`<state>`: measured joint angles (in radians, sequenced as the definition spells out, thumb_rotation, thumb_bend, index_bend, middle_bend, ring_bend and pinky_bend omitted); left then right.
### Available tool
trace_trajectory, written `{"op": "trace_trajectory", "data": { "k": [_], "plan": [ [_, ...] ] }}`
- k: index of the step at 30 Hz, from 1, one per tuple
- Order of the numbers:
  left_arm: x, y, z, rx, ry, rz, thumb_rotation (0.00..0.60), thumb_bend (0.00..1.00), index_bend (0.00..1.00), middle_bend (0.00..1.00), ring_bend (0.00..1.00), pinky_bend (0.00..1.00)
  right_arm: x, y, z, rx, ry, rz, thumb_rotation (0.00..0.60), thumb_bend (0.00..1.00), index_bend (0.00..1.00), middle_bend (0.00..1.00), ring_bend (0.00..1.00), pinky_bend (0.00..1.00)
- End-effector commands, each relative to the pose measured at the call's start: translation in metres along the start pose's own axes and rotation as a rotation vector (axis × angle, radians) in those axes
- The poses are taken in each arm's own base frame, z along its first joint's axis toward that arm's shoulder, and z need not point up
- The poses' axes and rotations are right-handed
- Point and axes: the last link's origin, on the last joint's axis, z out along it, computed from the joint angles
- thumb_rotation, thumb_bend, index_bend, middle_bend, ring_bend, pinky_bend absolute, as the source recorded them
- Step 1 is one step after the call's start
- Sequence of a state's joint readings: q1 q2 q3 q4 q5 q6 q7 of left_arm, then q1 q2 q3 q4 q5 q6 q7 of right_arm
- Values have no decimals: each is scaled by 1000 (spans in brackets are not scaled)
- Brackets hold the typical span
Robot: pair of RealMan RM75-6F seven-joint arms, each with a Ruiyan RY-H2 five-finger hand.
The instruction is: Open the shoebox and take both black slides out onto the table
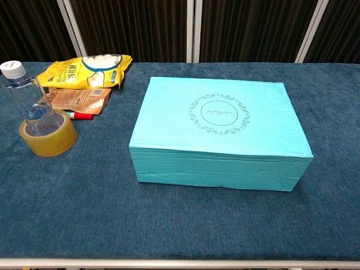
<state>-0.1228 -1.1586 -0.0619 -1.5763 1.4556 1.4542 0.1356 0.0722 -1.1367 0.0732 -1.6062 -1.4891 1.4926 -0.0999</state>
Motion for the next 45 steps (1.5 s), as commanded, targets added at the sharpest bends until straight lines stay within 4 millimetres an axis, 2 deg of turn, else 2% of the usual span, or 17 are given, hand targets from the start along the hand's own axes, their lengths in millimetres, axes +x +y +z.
{"op": "trace_trajectory", "data": {
  "k": [1,9,12,19,23,29,38,45],
  "plan": [
    [-2,0,1,4,-7,-1,600,110,210,188,100,88,0,0,1,2,-1,0,600,92,45,130,59,209],
    [-8,-1,-2,11,-13,-17,600,111,210,188,100,88,-1,-3,4,29,-18,6,600,91,45,130,59,209],
    [-8,0,-3,7,-9,-22,600,110,210,188,100,88,-1,-8,13,90,-39,-5,600,91,45,130,59,209],
    [-6,2,-3,-6,-10,-27,600,110,210,188,100,88,-11,-40,68,334,-88,-123,600,91,45,131,59,209],
    [-5,1,-6,6,-7,-34,600,108,210,189,100,88,-28,-65,100,438,-108,-136,600,68,45,132,59,204],
    [-6,1,-10,11,-20,-39,600,109,210,188,100,88,-58,-90,132,519,-129,-136,600,0,45,116,2,123],
    [-6,2,-11,18,-30,-49,600,109,210,188,100,88,-93,-113,150,609,-65,-137,600,0,46,77,0,26],
    [-5,3,-11,16,-38,-58,600,109,210,188,100,88,-106,-124,154,667,11,-122,600,0,44,71,0,0]
  ]
}}
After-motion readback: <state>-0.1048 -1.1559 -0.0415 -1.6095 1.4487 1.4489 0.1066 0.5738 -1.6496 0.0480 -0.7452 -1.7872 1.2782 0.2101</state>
